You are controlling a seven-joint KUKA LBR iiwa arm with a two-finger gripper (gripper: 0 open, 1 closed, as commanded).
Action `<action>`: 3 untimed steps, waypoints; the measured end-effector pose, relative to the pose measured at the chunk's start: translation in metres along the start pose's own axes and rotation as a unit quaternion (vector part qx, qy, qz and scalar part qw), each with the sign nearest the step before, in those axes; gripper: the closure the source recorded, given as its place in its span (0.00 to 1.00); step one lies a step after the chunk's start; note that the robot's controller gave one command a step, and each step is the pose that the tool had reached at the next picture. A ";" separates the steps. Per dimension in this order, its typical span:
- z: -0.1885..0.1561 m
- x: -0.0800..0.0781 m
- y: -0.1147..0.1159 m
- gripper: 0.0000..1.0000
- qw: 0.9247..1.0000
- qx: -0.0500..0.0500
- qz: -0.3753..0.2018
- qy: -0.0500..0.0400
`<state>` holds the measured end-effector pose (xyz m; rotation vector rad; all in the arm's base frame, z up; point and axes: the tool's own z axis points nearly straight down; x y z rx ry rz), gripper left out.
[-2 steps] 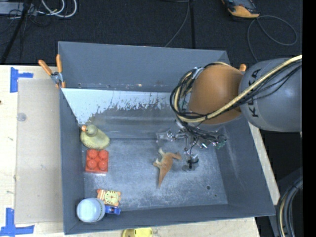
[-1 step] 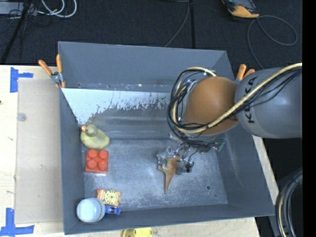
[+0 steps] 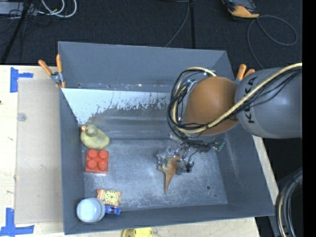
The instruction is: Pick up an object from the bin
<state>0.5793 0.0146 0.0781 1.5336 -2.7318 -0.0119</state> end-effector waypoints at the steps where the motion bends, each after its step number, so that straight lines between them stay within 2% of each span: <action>1: -0.106 -0.008 -0.001 1.00 1.000 -0.001 -0.025 -0.001; 2: -0.106 -0.008 -0.001 1.00 1.000 -0.001 -0.024 -0.001; 3: -0.216 -0.017 0.006 1.00 1.000 -0.001 -0.026 -0.002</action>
Offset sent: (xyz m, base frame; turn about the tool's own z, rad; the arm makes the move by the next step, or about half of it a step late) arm 0.0000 0.0000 0.0000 0.0000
